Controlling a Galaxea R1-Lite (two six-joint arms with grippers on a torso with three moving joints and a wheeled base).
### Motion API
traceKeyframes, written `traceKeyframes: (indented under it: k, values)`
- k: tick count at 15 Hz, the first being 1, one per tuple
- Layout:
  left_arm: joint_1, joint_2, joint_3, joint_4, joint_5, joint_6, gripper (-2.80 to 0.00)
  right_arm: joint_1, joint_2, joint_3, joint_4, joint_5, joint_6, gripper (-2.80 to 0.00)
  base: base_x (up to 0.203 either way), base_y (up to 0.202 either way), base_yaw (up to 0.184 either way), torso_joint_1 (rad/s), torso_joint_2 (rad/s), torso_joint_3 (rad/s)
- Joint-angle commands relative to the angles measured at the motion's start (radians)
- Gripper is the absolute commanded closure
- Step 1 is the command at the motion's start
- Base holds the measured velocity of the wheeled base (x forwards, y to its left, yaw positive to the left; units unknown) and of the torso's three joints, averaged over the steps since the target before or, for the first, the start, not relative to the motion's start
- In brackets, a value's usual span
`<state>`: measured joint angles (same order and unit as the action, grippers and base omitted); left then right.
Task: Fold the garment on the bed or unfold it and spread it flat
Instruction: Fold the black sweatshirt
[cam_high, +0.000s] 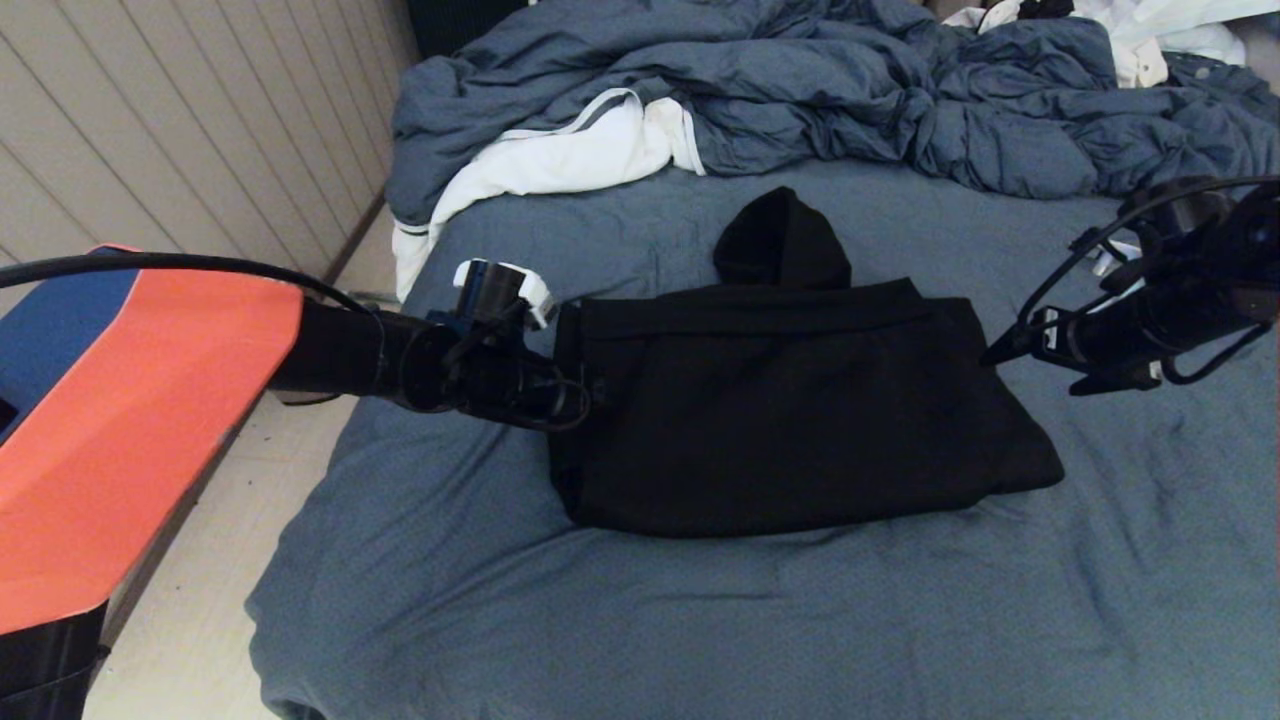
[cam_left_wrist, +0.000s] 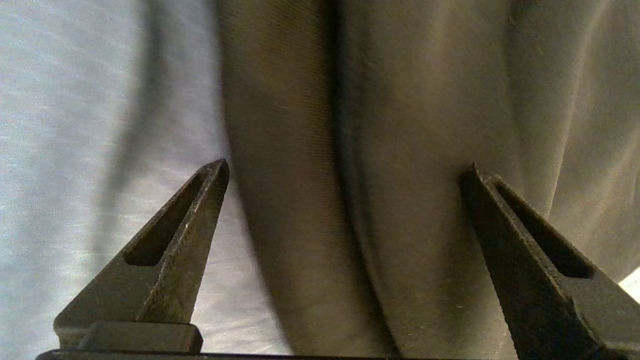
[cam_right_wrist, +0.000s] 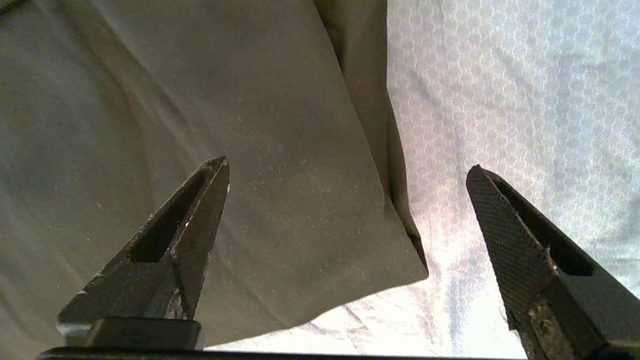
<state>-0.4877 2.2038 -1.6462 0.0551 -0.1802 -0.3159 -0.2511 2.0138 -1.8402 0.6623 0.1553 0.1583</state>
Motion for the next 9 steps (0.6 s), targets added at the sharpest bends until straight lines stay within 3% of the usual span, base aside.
traceKeyframes:
  k: [1,9]
  values:
    - [-0.005,0.004,0.009,-0.001,-0.002,-0.005,-2.8,0.001,-0.001,0.01,0.003,0.001,0.001,-2.8,0.0,0.0,0.0,0.0,0.0,0.0]
    - [-0.025,-0.011,0.011,-0.001,-0.004,-0.006,-2.8,-0.001,-0.008,0.133,-0.065,0.0,-0.001,-2.8,0.0,0.0,0.0,0.0,0.0,0.0]
